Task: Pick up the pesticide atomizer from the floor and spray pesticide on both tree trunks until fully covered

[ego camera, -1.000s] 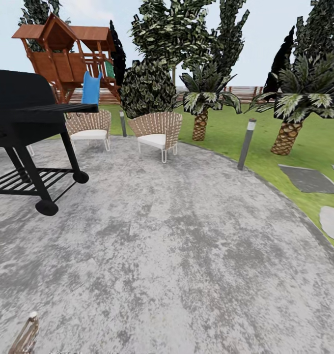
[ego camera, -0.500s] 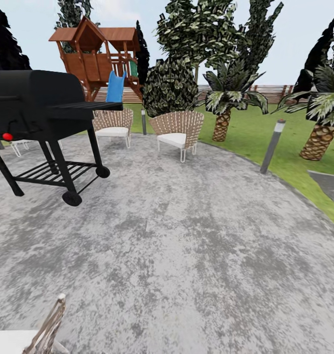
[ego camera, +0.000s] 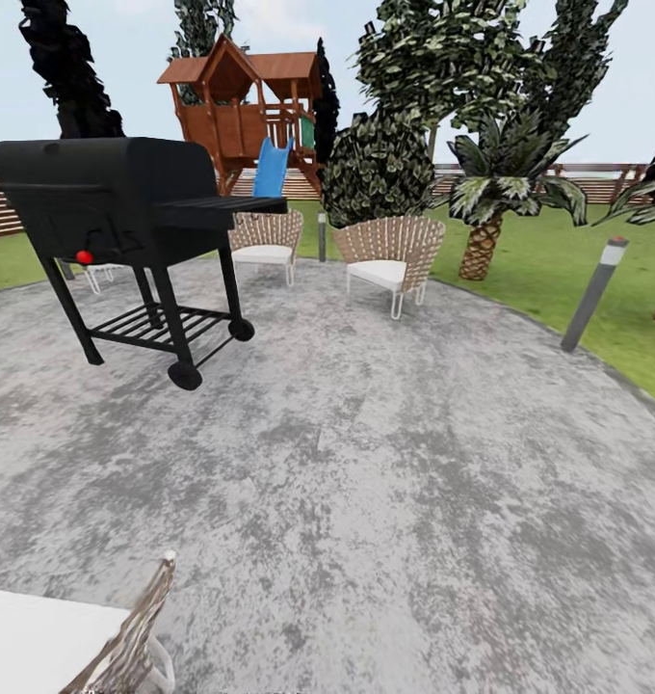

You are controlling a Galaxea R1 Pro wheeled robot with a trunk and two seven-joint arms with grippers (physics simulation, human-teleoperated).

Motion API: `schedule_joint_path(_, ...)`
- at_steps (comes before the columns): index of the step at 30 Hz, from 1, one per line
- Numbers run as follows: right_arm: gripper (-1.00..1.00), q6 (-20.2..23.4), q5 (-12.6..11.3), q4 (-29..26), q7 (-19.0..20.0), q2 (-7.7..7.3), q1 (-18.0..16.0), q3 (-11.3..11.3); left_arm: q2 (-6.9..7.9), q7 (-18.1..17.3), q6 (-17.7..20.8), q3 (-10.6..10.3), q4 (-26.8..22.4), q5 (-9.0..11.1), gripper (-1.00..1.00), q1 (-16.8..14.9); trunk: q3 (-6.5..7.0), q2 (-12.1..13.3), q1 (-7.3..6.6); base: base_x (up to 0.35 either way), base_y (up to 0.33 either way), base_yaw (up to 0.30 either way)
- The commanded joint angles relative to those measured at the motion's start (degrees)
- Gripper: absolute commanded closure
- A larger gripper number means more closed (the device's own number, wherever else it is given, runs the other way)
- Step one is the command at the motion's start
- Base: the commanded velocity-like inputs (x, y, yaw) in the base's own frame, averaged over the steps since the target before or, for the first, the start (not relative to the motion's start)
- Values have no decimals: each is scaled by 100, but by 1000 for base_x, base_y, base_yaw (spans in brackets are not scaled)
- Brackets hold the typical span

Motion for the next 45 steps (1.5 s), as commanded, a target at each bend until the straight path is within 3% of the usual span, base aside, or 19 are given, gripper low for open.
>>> schedule_joint_path(1, -100, -9, 32, 2, -35, 0, -1, 6, 0, 2, -18, -10, 6, 42, -100, -4, -7, -2, -1, 0, 0, 267)
schedule_joint_path(36, -100, -9, 23, -33, -53, 0, -1, -20, 0, 2, -18, -10, 6, 36, -100, -2, -50, -2, -1, 3, 0, 274)
schedule_joint_path(45, -100, -1, 23, 0, -45, -3, -1, -19, 0, 2, -18, -10, 6, 30, -100, -2, -51, -2, -1, 166, -203, 32)
